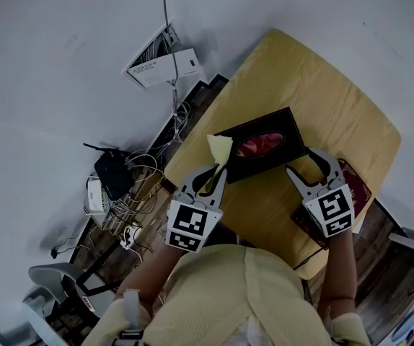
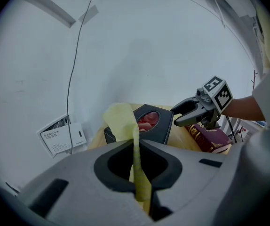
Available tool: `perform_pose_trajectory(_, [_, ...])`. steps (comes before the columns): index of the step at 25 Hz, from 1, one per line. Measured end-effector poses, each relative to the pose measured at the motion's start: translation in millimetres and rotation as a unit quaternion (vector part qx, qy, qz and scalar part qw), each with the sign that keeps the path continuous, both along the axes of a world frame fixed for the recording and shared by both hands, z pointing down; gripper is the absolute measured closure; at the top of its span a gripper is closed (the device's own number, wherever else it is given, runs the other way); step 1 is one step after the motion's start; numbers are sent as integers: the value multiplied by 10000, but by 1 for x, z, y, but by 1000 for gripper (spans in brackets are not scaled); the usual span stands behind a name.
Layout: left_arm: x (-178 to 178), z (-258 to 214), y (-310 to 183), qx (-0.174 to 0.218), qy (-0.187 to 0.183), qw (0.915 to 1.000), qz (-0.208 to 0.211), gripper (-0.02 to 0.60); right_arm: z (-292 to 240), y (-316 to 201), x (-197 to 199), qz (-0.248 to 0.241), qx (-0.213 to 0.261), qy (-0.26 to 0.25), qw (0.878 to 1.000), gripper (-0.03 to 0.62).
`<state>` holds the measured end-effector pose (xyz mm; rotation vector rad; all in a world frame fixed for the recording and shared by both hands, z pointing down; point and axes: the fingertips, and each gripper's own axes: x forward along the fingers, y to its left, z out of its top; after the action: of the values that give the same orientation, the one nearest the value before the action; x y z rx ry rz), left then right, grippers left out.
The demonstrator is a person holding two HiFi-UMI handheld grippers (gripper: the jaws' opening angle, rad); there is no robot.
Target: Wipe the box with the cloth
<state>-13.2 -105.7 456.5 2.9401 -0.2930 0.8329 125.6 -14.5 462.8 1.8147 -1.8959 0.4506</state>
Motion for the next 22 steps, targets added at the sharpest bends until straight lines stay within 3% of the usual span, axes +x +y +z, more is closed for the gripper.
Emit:
perform_pose_trajectory(6, [9,-2,-12,130,-34,9999,62,552,1,8,-3,462,-33,52,9989,335])
perform_pose_trajectory(11, [20,-3,-24,276,12,9996,97,552,3,17,-6,947,8,-311,9950,335])
perform_pose_trajectory(22, [54,-8,-46,593,156,9973,397,552,5,30,-19,1520,-13,-482,9872,335])
